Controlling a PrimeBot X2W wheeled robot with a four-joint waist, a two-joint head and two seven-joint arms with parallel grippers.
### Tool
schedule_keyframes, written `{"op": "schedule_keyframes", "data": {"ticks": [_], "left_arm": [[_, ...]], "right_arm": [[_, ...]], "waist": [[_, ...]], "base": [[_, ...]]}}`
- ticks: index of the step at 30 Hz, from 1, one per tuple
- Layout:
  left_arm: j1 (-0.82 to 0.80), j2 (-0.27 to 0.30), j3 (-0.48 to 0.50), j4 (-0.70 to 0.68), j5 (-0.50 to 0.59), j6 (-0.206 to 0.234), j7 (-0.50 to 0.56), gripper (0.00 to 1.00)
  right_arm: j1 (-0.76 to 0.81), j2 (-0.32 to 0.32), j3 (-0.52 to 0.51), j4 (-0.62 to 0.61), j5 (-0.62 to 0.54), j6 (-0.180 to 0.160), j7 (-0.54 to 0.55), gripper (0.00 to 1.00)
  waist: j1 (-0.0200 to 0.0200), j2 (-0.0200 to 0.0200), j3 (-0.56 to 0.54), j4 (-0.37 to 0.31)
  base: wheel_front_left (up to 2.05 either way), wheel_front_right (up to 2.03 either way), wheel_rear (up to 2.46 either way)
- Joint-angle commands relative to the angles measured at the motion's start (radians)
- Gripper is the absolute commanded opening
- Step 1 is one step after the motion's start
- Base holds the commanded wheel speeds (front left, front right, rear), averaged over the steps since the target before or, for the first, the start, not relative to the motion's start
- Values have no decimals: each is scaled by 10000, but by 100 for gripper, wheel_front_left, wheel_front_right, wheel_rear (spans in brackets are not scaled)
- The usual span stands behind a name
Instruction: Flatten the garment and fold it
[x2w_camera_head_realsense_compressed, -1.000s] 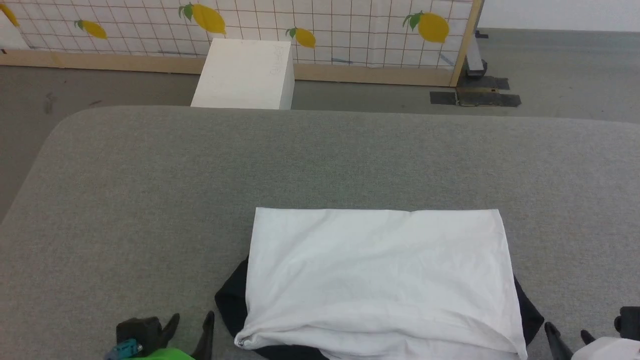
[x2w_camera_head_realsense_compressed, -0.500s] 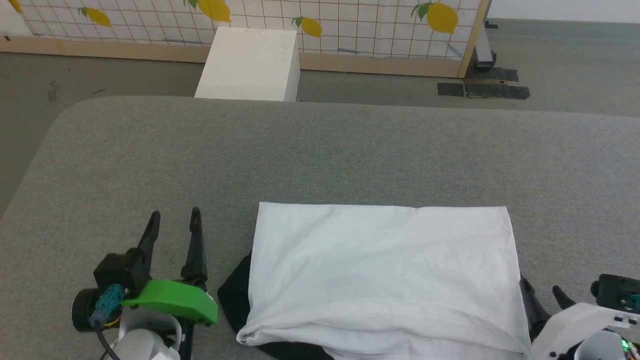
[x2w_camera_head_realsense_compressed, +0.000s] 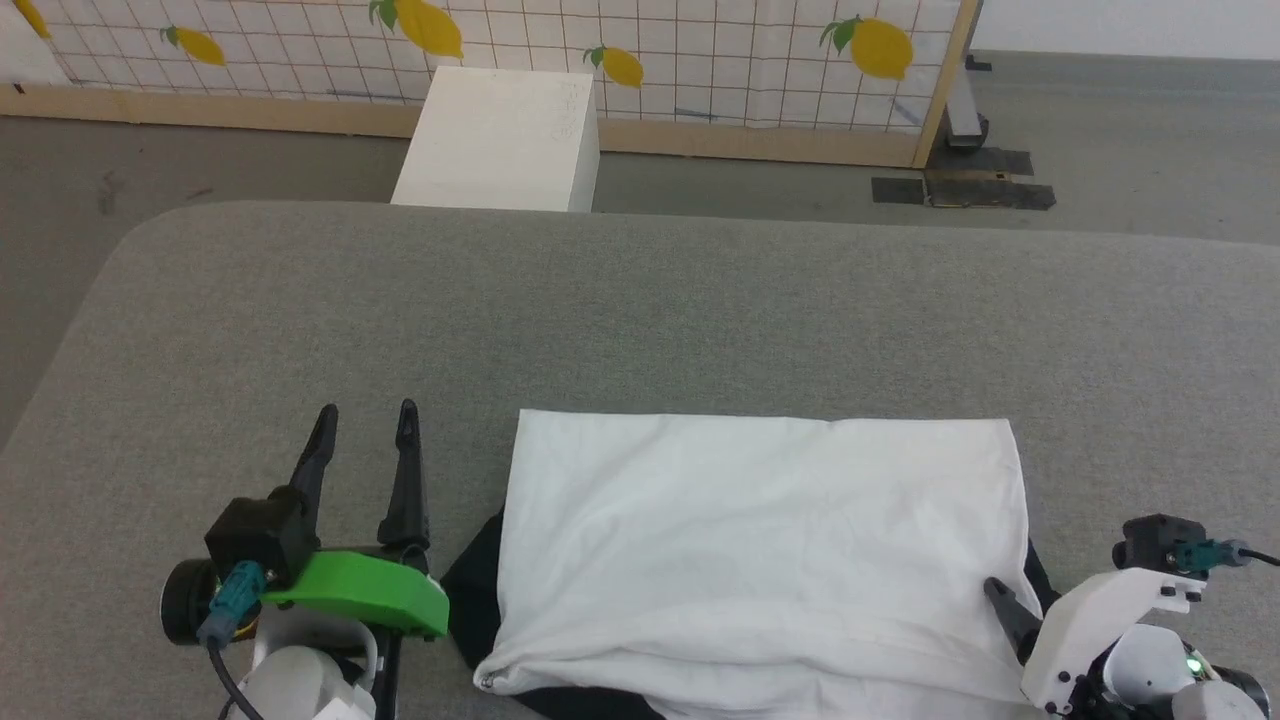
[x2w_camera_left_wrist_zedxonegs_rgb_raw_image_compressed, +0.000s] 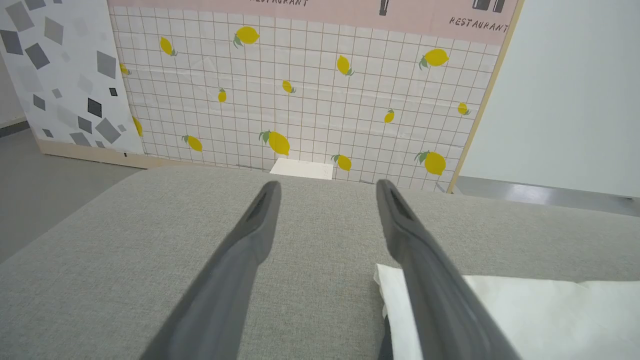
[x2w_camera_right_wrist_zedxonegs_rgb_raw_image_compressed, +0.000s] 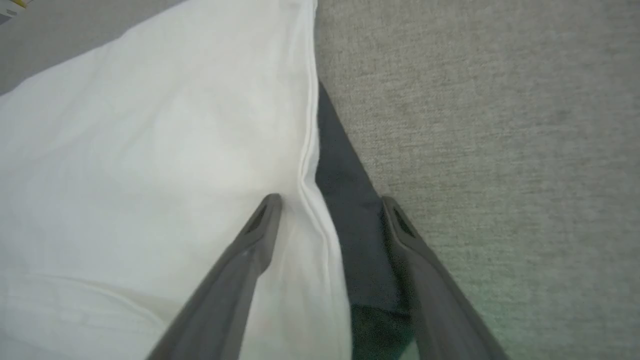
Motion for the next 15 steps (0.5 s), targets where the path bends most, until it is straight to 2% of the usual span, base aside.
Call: {"op": "schedule_keyframes", "data": {"ticks": [1, 2, 4, 11, 15], "left_arm": [[-91, -102, 91, 64, 192, -96, -44, 100], [-60, -164, 163, 109, 244, -154, -44, 100], [-13, -265, 276, 158, 334, -265, -45, 100], [89, -484, 668, 213, 613, -553, -45, 100], [103, -596, 847, 203, 757, -676, -45, 100]], "right_arm": [[147, 127, 273, 313, 163, -13, 341, 38], [182, 127, 350, 275, 201, -13, 406, 15], [252, 127, 295, 152, 156, -13, 376, 0], [451, 127, -379, -419, -25, -13, 17, 0], [571, 127, -1337, -780, -486, -13, -225, 0]], "waist": [[0, 0, -11, 1], [0, 0, -13, 0], [0, 0, -8, -1], [0, 0, 43, -63], [0, 0, 85, -105]], "base": [[0, 0, 0], [0, 0, 0], [0, 0, 0], [0, 0, 0], [0, 0, 0]]}}
